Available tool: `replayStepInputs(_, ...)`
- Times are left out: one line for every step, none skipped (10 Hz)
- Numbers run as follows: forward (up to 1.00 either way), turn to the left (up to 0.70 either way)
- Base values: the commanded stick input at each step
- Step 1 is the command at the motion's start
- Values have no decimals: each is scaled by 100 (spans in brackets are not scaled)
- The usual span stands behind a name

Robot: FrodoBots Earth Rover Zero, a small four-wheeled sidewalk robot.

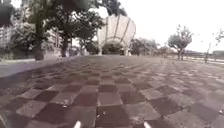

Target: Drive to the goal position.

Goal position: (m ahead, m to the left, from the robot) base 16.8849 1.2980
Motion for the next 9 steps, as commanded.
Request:
replayStepInputs(85,11)
replayStepInputs(85,11)
replayStepInputs(85,11)
replayStepInputs(85,11)
replayStepInputs(85,11)
replayStepInputs(85,11)
replayStepInputs(85,11)
replayStepInputs(85,11)
replayStepInputs(85,11)
